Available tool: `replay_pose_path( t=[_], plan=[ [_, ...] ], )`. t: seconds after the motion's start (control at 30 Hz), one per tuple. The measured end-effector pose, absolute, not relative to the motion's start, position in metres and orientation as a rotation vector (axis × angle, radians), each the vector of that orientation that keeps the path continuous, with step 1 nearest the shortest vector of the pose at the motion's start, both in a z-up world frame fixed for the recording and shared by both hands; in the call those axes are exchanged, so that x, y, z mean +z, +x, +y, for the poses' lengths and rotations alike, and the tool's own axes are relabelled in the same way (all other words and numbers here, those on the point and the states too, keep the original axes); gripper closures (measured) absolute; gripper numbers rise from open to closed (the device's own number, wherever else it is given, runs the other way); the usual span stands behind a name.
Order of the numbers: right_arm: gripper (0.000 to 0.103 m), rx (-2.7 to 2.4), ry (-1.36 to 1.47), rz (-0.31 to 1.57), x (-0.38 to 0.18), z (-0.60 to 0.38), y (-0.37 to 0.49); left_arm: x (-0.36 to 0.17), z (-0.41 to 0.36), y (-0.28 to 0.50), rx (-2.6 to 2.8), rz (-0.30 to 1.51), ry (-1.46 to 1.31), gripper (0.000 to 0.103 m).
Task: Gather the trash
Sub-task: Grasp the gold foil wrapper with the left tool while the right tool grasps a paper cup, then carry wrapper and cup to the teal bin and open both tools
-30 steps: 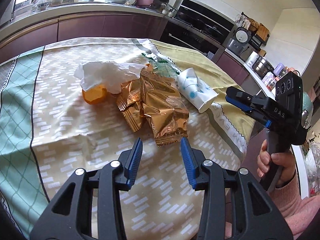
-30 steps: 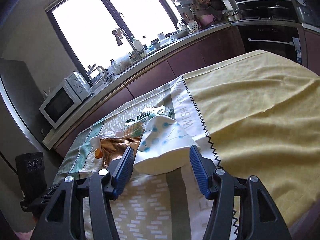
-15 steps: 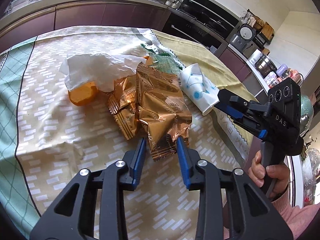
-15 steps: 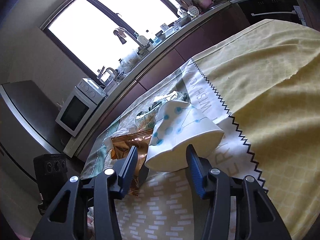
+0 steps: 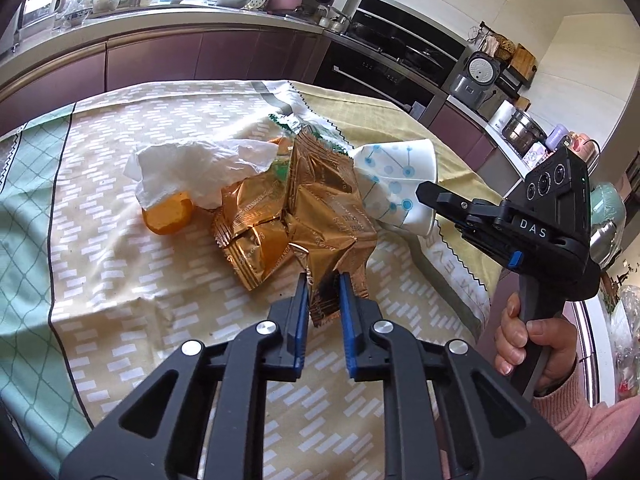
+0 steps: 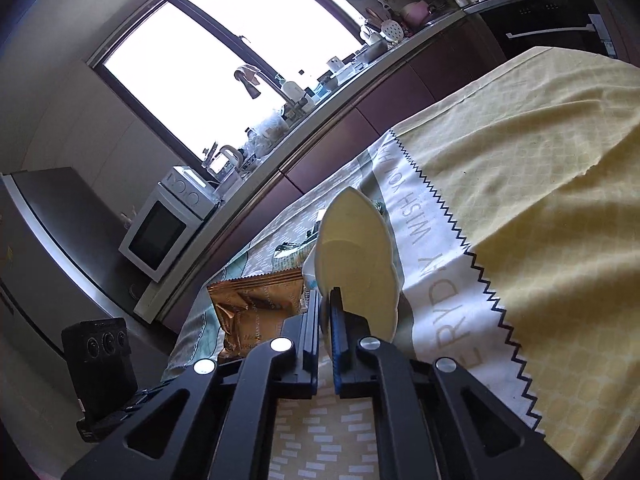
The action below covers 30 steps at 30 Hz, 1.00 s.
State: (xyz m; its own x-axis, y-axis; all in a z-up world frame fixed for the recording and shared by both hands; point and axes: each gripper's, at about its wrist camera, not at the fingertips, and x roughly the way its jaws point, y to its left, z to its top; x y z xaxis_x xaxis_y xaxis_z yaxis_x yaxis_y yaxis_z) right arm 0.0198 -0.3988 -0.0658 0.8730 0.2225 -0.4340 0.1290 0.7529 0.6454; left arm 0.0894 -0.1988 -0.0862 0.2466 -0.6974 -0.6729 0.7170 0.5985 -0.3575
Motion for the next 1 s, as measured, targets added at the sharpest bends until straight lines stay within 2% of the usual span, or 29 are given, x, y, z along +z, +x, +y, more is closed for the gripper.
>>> replay_pose_path(
  t=[0.37,1.0],
  plan=[
    [0.1,0.131,0.633,0.479,-0.03,-0.377,0.015,-0.052,-0.159,0.066,-0.95,0.791,0.019,0.088],
    [0.1,0.509,0.524,0.576,-0.003,-0.237,0.095,-0.021,0.008,0.049,-0.692,0.69,-0.111,0.088]
  ],
)
